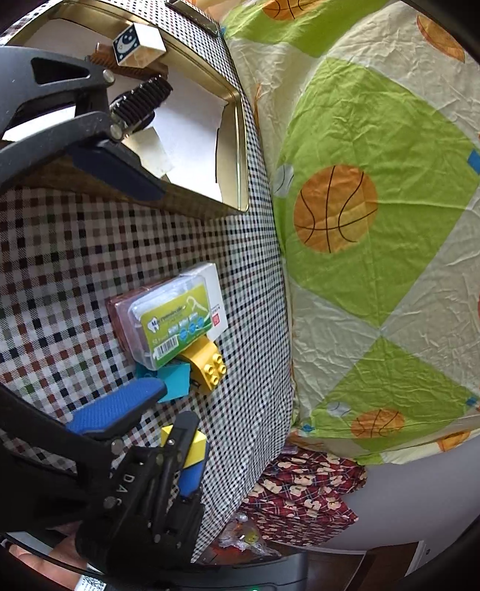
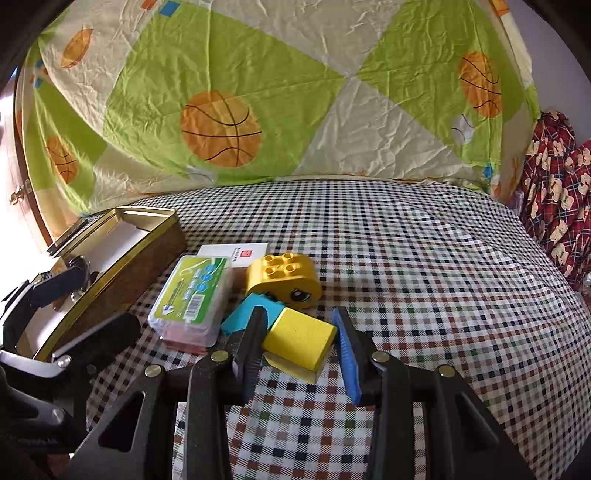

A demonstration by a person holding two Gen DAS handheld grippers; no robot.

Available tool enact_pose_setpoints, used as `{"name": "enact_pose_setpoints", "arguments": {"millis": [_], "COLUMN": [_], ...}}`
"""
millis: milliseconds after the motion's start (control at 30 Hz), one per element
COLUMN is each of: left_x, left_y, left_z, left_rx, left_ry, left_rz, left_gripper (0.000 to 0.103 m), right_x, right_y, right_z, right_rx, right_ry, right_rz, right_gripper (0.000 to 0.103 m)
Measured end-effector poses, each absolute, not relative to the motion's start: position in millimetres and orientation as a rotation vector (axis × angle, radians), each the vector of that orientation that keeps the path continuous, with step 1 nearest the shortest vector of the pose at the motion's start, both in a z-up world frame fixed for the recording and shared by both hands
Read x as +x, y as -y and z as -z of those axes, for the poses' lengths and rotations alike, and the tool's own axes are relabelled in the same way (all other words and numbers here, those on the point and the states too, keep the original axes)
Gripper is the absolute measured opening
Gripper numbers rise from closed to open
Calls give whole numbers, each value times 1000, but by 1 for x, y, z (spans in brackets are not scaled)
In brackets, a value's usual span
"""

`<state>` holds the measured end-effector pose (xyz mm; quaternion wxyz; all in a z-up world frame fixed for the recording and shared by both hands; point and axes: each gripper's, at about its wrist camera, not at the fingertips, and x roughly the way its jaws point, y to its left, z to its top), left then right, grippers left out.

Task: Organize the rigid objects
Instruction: 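Grasp the green-labelled floss box with the left tool while the right tool grasps the yellow sponge block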

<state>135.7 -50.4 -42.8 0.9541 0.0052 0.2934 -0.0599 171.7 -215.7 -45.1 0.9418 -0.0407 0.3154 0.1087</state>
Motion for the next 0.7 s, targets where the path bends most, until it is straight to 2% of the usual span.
{"name": "enact_pose_setpoints", "arguments": {"millis": [300,500,567,600,633,667,700], "left_x": [175,191,194,196,197,197,197], "left_y": [73,70,71,72,72,71,70], "left_z": [55,67,70,72,74,75,74], "left_rx": [14,2,1,-1,-5,-10,-19], "left_ry": [-693,-753,-779,-796,-809,-815,-813], "left_rz": [130,105,121,134,146,150,156], "left_gripper": [89,88,85,76,59,54,53], "right_x": [188,190,188,188,188,187,186], "right_y": [228,226,224,223,223,222,221], "right_z": [46,46,45,45,45,44,44], "right_rx": [-43,-47,-61,-65,-69,-72,-75], "right_ry": [-642,-639,-630,-628,-626,-621,-617], "right_rz": [-177,-178,-174,-177,-175,-174,-176], "right_gripper": [39,39,39,39,39,39,39]}}
